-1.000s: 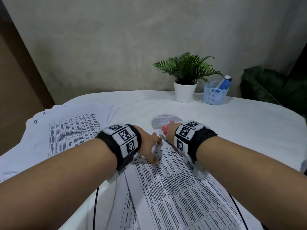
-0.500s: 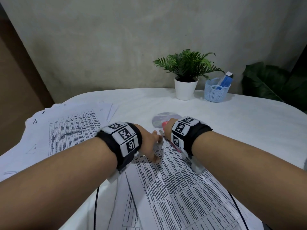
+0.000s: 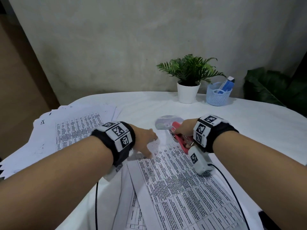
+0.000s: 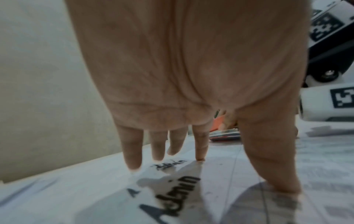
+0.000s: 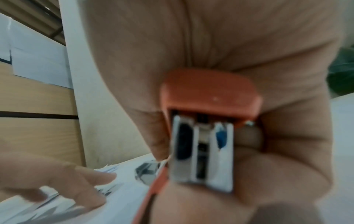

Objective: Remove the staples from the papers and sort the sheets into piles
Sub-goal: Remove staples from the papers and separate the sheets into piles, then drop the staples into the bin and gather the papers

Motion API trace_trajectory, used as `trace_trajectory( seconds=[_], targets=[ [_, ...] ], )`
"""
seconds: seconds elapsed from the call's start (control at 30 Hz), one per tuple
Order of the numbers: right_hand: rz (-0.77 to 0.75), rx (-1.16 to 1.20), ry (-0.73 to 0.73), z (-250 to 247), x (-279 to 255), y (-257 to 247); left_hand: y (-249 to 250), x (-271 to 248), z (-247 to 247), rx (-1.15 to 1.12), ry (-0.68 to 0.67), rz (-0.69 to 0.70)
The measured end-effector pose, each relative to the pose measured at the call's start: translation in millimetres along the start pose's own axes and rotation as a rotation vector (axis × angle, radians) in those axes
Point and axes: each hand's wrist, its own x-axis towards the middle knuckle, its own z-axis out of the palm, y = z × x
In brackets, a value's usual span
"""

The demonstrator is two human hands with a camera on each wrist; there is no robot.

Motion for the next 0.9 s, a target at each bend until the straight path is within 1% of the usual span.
trace_trajectory(
  seconds=[0.07, 0.17, 0.23, 0.33, 0.37, 0.4, 0.5, 0.57, 0.67, 0.73, 0.83, 0.9],
  targets=[
    [0.027, -0.002, 0.028, 2.4, -0.7, 2.1, -2.8, -5.4, 1.7, 0.039, 0.016, -0.012],
    [0.004, 0.091, 0.070, -0.2, -15.8, -5.2, -5.5, -9.5, 10.0, -0.004, -0.036, -0.028],
    [-0.024, 0.135, 0.081, -2.1, -28.3, -14.8, -4.9, -13.2, 14.5, -0.034, -0.029, -0.041],
    [-0.110, 0.033, 0.109, -0.8, -44.4, -32.0, -4.0, -16.6, 18.5, -0.079, 0.010, -0.094],
    [-0.110, 0.018, 0.096, 2.6, -45.6, -35.5, -4.0, -17.1, 19.4, -0.096, 0.011, -0.109],
    [-0.108, 0.010, 0.076, 6.6, -46.1, -38.9, -3.7, -19.2, 20.6, -0.110, 0.006, -0.119],
    [-0.152, -0.121, 0.037, 18.6, -42.2, -47.2, -5.4, -21.5, 23.9, -0.127, -0.025, -0.128],
    [-0.193, -0.175, 0.050, 23.3, -38.8, -51.9, -6.3, -23.4, 25.9, -0.121, -0.045, -0.128],
    [-0.185, -0.254, 0.085, 26.4, -31.9, -55.3, -5.5, -24.8, 26.9, -0.102, -0.043, -0.121],
    [-0.175, -0.325, 0.066, 27.7, -27.2, -57.0, -4.1, -25.8, 26.1, -0.084, -0.038, -0.114],
    [-0.148, -0.369, 0.036, 26.9, -22.3, -60.7, -2.8, -27.3, 25.6, -0.061, -0.032, -0.118],
    [-0.178, -0.358, 0.082, 28.2, -21.1, -59.9, -2.7, -28.7, 26.6, -0.040, -0.013, -0.125]
  ],
)
